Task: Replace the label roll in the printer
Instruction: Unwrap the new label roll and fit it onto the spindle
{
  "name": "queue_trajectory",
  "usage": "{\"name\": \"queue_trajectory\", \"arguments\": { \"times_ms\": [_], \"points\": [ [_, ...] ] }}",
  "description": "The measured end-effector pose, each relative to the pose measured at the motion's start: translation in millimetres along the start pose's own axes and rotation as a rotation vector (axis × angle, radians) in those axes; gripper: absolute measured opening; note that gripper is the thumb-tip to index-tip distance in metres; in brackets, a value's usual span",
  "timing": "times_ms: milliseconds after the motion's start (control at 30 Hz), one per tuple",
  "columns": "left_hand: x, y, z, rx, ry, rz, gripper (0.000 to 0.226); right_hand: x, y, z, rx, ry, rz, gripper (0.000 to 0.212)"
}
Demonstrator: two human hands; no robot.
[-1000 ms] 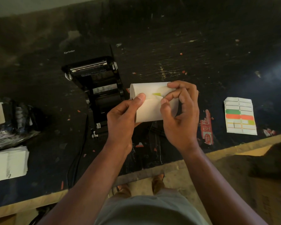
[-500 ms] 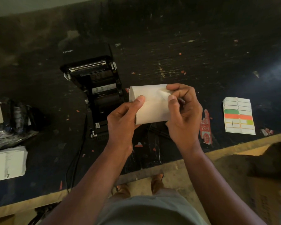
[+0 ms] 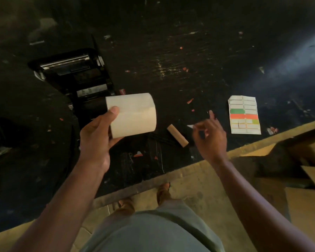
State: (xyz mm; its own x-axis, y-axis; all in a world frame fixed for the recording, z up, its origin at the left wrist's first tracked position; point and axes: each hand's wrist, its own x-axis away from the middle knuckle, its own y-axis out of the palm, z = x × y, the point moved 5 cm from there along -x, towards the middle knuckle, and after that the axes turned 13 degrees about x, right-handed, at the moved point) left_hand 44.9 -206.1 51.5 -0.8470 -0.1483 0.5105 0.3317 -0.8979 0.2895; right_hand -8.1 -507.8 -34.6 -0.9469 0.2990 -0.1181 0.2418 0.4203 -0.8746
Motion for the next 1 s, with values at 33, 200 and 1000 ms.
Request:
{"name": "queue_trajectory", "arguments": {
  "times_ms": [33, 200, 1000],
  "points": [
    [-1.6, -4.6, -1.9, 0.005, -0.015, 0.010, 0.008, 6.2, 13.3, 4.1, 0.071, -0.058, -0.007, 0.003],
    [-4.8, -20.1, -6.0, 0.068, -0.050, 0.047, 0.020, 17.4, 66.9, 2.7, 0.358, -0.233, -0.043, 0.014],
    [9.2, -92.0, -6.0, 0.156, -0.072, 0.158, 0.043, -55.4, 145.1, -131.2, 0.627, -0.868, -0.938, 0.050]
  ]
}}
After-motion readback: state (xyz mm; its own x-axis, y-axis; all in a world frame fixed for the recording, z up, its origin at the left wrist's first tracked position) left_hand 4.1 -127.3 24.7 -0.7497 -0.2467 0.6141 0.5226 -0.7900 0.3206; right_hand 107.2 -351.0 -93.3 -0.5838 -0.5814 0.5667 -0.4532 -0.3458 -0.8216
